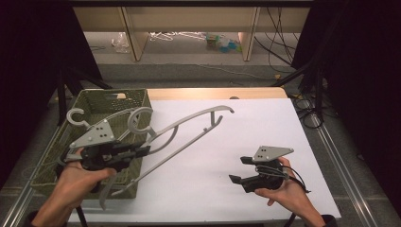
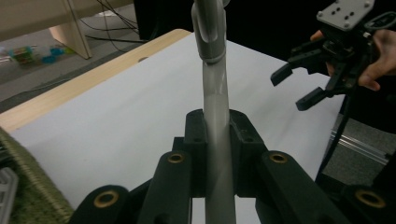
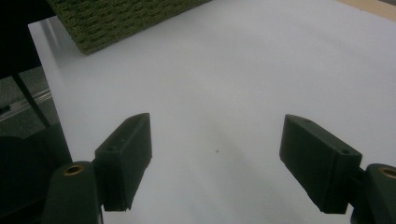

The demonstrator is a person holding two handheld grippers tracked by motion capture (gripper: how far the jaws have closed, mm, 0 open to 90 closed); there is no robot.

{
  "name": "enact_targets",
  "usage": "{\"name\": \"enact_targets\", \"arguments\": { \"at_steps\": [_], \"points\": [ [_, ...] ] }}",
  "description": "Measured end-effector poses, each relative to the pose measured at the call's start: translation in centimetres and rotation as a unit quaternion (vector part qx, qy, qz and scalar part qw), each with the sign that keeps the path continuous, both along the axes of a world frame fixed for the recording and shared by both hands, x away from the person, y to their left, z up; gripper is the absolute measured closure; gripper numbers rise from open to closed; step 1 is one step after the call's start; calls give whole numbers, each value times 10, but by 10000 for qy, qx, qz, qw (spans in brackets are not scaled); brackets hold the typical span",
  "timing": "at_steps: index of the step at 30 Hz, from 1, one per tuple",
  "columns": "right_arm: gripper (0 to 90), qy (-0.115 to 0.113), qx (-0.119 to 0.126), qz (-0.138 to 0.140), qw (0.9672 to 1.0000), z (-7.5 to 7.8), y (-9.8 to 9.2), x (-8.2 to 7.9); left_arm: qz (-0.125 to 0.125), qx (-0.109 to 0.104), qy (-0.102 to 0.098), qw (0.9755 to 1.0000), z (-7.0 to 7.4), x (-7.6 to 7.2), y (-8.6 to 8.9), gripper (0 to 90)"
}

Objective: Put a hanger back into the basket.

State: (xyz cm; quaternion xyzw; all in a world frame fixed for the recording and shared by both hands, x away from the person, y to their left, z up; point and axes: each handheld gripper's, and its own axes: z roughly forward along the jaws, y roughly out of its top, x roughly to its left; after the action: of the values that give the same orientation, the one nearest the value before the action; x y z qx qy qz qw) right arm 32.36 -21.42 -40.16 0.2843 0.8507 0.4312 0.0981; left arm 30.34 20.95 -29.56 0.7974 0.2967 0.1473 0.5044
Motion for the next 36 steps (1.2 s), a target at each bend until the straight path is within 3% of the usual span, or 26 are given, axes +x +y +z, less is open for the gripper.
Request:
{"name": "enact_targets", "arguments": {
  "at_steps": [12, 15, 26, 32, 36],
  "points": [
    [263, 26, -32, 37, 10000, -4, 1, 1, 604, 0, -42, 9982, 19, 24, 39, 789],
    [263, 32, -57, 41, 10000, -5, 1, 2, 926, 37, -113, 9956, 23, 34, 59, 789],
    [263, 80, -75, 25, 9999, -7, 2, 2, 1697, 161, -110, 9853, 8, 61, 111, 789],
    [262, 122, -99, 39, 9999, -9, 2, 3, 1891, 290, -32, 9815, -3, 72, 132, 789],
    [263, 128, -94, 40, 9999, -9, 2, 3, 1882, 456, -50, 9811, -11, 78, 141, 789]
  ]
}}
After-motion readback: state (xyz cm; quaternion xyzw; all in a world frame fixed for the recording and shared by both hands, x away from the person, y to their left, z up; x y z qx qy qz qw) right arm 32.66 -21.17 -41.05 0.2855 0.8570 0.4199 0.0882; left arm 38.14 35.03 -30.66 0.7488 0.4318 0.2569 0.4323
